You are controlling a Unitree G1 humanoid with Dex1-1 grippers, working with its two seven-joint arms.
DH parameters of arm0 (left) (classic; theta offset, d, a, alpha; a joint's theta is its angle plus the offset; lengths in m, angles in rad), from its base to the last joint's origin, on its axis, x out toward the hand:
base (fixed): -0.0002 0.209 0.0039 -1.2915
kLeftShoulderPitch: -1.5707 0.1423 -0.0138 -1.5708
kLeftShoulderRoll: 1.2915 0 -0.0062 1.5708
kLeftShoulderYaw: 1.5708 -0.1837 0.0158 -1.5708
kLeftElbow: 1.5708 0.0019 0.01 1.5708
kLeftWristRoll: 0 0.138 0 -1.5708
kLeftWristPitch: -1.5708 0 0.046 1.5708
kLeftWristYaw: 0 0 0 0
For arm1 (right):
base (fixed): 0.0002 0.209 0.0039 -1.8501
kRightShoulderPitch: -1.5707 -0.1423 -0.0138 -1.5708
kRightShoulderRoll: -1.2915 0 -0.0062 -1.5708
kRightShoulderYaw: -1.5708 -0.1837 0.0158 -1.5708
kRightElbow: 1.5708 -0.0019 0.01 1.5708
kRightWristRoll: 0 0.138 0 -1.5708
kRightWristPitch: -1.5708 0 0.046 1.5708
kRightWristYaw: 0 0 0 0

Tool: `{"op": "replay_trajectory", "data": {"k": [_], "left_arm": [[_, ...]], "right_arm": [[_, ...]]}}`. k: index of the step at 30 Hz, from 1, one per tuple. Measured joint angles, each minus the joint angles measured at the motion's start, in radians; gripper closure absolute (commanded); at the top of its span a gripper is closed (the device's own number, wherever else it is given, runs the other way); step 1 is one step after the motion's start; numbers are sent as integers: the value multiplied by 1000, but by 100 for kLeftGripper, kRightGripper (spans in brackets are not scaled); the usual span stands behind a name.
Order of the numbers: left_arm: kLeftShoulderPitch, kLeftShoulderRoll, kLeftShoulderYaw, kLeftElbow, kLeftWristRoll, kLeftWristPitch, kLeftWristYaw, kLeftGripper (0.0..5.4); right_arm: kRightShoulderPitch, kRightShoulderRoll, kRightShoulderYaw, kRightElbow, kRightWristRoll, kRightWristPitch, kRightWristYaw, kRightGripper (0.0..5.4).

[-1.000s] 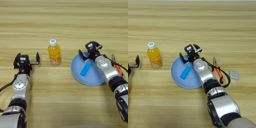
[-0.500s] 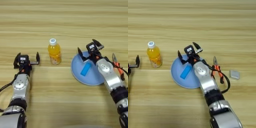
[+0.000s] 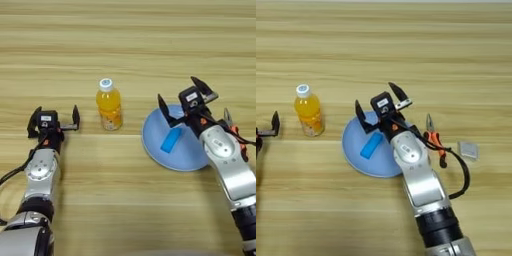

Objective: Move the objects on the table

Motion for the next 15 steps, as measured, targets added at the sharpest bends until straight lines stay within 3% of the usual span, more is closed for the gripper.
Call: {"op": "replay_trajectory", "data": {"k": [8,15], "left_arm": [[0,0,0,0,0,-1,0,0],[0,0,0,0,0,-1,0,0]], "right_arm": [[84,1,11,-32,22,61,20,5],[106,-5,16,-12,34,123,44,5]]}}
